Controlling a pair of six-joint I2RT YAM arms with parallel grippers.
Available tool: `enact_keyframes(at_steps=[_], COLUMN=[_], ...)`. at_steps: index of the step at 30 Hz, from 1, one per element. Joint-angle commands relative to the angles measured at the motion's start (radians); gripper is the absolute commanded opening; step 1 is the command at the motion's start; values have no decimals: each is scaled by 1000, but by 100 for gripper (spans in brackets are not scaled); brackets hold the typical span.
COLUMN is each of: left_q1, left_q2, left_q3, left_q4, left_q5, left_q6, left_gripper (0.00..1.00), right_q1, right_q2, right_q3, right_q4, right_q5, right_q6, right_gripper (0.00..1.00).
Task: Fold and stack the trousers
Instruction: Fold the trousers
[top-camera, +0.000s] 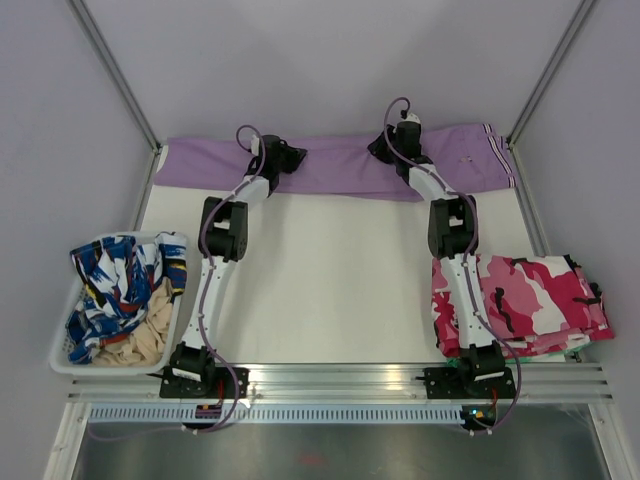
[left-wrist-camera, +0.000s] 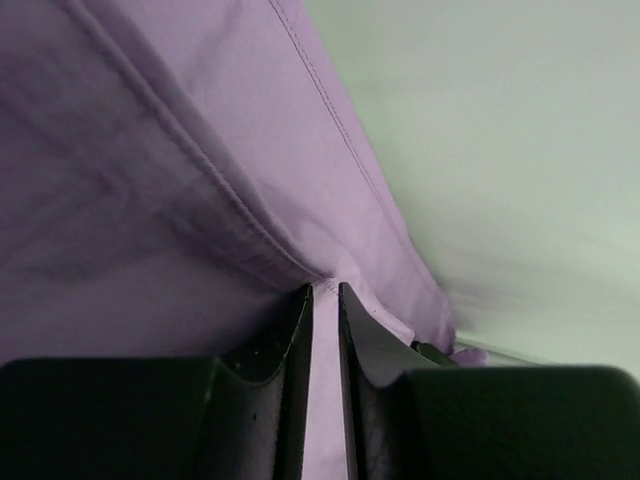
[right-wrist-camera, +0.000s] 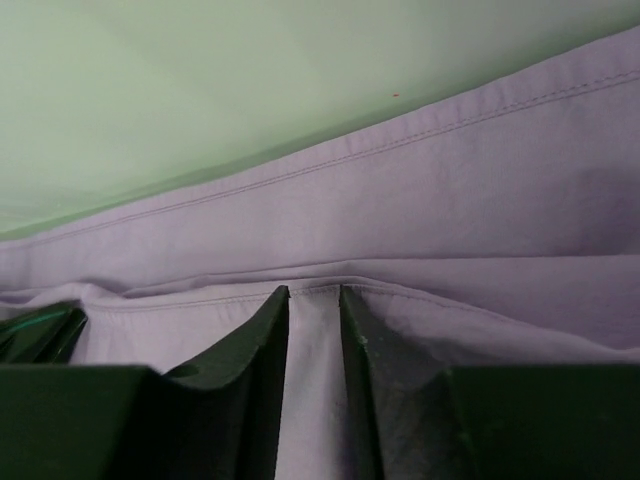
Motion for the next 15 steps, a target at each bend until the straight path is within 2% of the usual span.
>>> enact_keyframes(at_steps=[1,5,8,9,11,12,13,14,15], left_q1=[12,29,48,52,66,71,83,91,98], left_q2=[65,28,-85,-123,-247,-292,-338,-384,-477], left_q3=[89,102,94,75,32,-37,-82,-125,-212], left_q4=[-25,66,116,114,113,104,82,56,21], left_q5=[-41,-7,36,57,91,121,132,140,136], left_q6=[-111,-116,7,97,186,252,283,312,373], left_gripper=[22,24,28,30,42,49,60,62,64], right_q1=[-15,-38,-74,-85,-125,-139,-163,-163,-194], right_q2=[-68,-201,-313,-343,-439,-470,-502,-551,-571], right_q3=[30,25,-7,-18,-68,-91,-136,-154,-173], right_q4=[42,19,-40,-57,-88,-94,-101,-120,-133], right_q5=[-70,-127,-150,-162,-184,-187,-185,-182,-167], right_q6=[16,-27,-61,-68,-94,-104,-113,-137,-153], right_gripper=[35,50,62,63,67,73,77,84,86])
